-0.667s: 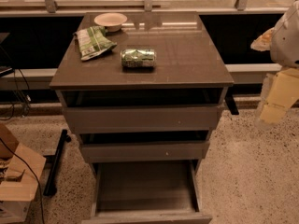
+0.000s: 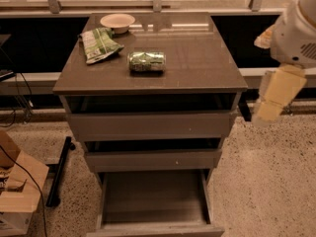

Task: Place green can into bottom drawer

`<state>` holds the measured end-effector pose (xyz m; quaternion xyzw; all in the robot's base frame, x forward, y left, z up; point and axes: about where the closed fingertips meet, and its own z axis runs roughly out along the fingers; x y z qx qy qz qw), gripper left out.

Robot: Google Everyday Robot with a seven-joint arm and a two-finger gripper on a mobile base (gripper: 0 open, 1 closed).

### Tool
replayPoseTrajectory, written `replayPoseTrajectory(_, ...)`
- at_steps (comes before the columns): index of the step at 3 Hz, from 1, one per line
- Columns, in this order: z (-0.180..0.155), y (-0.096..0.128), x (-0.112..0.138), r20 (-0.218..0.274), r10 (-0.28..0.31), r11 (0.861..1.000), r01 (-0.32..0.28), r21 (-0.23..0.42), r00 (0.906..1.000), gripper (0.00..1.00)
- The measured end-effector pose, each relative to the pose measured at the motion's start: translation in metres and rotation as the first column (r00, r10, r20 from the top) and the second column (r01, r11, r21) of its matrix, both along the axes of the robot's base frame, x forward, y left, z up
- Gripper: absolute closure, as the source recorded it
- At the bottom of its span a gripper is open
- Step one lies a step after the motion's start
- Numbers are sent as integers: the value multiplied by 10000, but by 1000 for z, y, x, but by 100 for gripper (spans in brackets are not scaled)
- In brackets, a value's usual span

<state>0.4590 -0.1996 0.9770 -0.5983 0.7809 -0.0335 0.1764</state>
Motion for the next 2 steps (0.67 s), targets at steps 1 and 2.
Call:
replayPoseTrajectory(1,1,26,32,159,67,9997,-70,222,9999,0)
replayPoseTrajectory(2,2,47,67,273,576,9968,-590,531,9980,0)
